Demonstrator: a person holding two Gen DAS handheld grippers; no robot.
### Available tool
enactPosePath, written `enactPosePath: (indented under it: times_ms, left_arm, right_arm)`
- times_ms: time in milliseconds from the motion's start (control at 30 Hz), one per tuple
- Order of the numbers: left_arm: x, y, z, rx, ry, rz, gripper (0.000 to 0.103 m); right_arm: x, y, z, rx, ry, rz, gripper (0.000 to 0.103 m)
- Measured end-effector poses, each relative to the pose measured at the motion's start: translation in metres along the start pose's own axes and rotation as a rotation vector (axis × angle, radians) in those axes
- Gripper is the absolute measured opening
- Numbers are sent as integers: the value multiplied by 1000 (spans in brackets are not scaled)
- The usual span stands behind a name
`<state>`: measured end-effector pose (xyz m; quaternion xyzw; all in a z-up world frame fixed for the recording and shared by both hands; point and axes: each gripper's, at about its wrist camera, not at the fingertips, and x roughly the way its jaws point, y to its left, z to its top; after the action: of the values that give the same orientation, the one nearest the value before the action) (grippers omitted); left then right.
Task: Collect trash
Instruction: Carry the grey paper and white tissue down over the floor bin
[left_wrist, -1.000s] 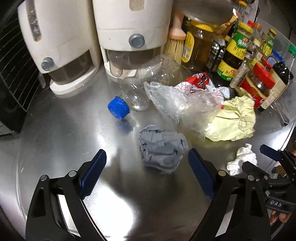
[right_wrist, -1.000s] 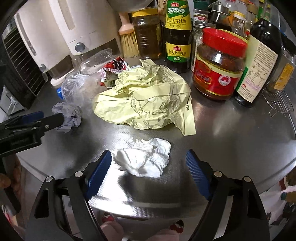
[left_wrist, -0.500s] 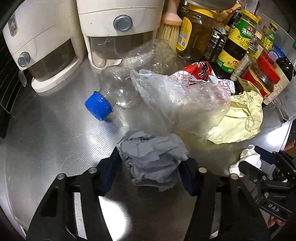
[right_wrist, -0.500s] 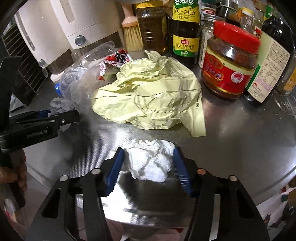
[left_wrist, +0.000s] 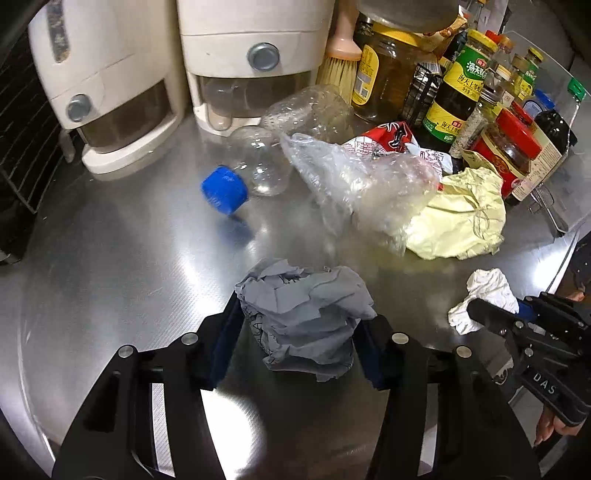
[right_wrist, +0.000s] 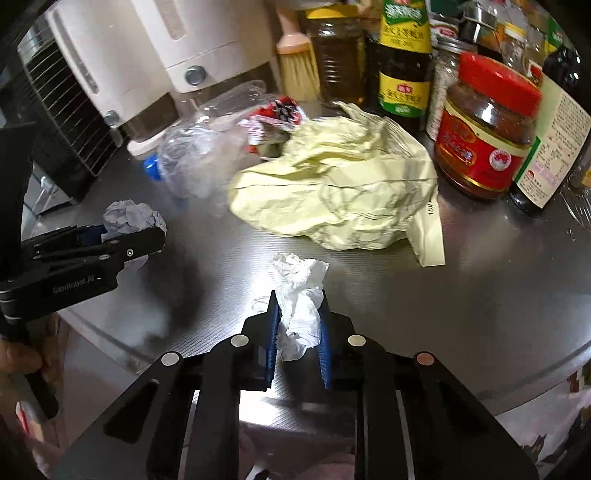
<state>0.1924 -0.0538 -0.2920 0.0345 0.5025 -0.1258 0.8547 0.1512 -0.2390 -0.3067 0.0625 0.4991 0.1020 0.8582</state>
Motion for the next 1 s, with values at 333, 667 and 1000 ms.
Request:
enactPosePath:
  times_ms: [333, 667, 1000]
  left_arm:
    - [-43, 12, -41, -34, -25, 42, 53]
    - [-92, 15, -94, -64, -42, 52, 53]
    - [-103, 4, -150, -53, 8, 24, 53]
  right_arm:
    - [-25, 30, -15, -53, -39, 51, 18]
    - [-51, 48, -59, -74, -35, 78, 18]
    - [-51, 51, -111, -45, 33, 90, 18]
